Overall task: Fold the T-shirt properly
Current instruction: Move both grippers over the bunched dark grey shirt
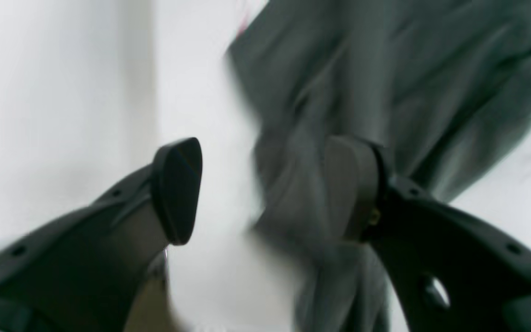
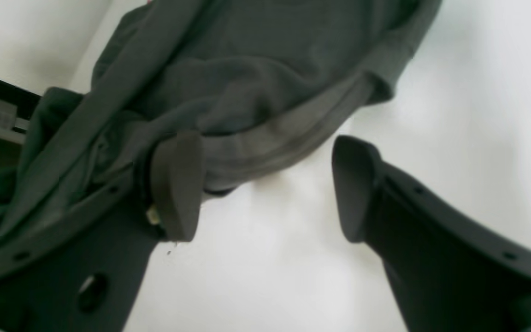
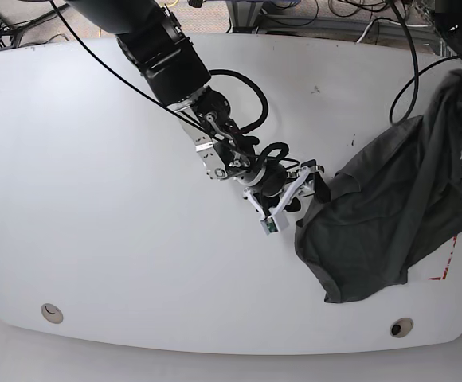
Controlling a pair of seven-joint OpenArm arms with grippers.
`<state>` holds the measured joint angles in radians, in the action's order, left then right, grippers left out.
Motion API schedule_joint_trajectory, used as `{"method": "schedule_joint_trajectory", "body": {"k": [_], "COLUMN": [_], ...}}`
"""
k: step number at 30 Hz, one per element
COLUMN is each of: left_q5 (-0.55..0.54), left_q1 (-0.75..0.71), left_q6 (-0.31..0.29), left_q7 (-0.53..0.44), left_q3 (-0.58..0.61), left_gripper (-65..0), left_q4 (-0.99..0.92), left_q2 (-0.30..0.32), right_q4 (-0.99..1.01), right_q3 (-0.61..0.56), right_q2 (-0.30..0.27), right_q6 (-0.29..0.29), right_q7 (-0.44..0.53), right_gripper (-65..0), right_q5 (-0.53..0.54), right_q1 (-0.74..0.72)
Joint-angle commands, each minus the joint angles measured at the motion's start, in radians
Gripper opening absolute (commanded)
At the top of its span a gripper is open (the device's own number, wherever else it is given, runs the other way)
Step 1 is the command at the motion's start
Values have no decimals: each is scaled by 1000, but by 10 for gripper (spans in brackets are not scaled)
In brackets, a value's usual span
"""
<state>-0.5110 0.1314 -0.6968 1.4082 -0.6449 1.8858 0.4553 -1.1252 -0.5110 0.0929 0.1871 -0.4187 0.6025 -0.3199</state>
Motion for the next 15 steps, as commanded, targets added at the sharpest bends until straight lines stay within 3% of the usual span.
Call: {"method": "schedule_joint_trajectory", "body": {"k": [1, 5, 10, 15], "left_q5": [24, 119, 249, 398], "left_q1": [44, 81, 103, 107], "left_q6": [-1, 61, 65, 65], "left_q7": [-40, -129, -278, -401], "left_q3": [50, 188, 296, 342], "left_gripper": [-254, -254, -254, -254], "left_q4": [-4, -76, -206, -349], "left_q2": [-39, -114, -178, -257], "right_q4": [-54, -85, -117, -169], "right_q3": [2, 4, 5, 5], "right_q2": [-9, -15, -22, -63], "right_q6": [19, 19, 19, 19], "right_q7": [8, -6, -7, -9], "right_gripper": [-235, -235, -235, -235], "right_q5": [14, 17, 12, 20], "right_q1": [-22, -8, 9, 34]}}
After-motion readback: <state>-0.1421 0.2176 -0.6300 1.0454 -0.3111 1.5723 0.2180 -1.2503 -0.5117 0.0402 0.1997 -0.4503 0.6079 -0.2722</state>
